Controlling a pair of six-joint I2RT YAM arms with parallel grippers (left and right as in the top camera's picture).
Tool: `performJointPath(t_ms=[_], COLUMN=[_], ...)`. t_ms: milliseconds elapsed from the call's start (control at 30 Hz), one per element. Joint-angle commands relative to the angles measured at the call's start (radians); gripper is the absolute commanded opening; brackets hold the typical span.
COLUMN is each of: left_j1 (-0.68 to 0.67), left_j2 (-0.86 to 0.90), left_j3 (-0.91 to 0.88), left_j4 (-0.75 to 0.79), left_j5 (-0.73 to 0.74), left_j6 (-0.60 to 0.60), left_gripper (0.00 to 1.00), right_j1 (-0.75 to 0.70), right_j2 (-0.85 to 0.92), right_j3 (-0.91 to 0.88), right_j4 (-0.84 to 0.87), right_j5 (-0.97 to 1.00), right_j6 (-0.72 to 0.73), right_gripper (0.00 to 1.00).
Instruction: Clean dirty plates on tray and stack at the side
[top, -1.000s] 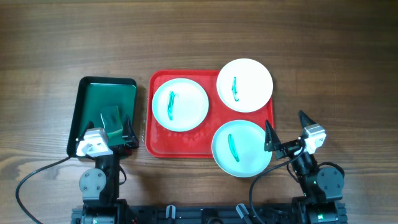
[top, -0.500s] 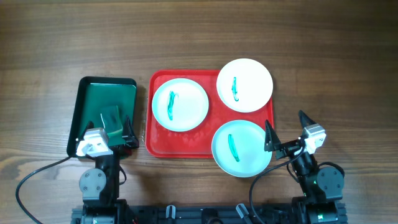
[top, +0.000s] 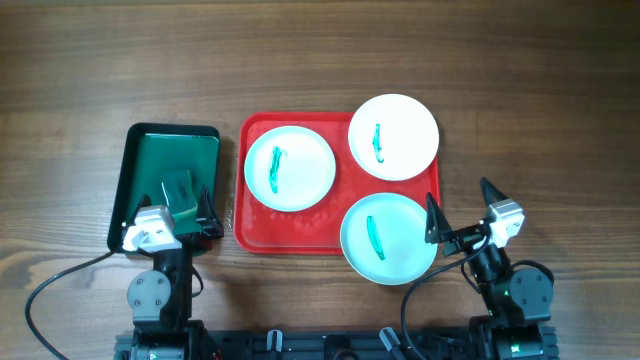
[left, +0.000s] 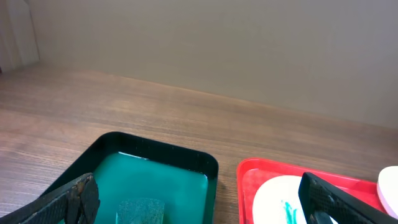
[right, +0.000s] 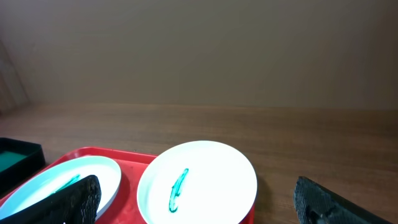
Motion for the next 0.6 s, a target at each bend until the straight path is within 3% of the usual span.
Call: performJointPath(t_ms=[0,567], left_j1=[0.005,0.005], left_j2=[-0.006,-0.006], left_j3=[-0.004,-0.004], left_j4=[0.001,0.001], left_j5=[-0.006,-0.005], left_j6=[0.012,0.011], left_gripper=[1.0,1.0], right_j1=[-0.004,-0.004], right_j2=[-0.008,-0.008], right_j3=[-0.002,-0.002], right_j4=[0.002,0.033], right_j5=[-0.016,0.052], right_j6=[-0.007,-0.029], right_gripper=[1.0,1.0])
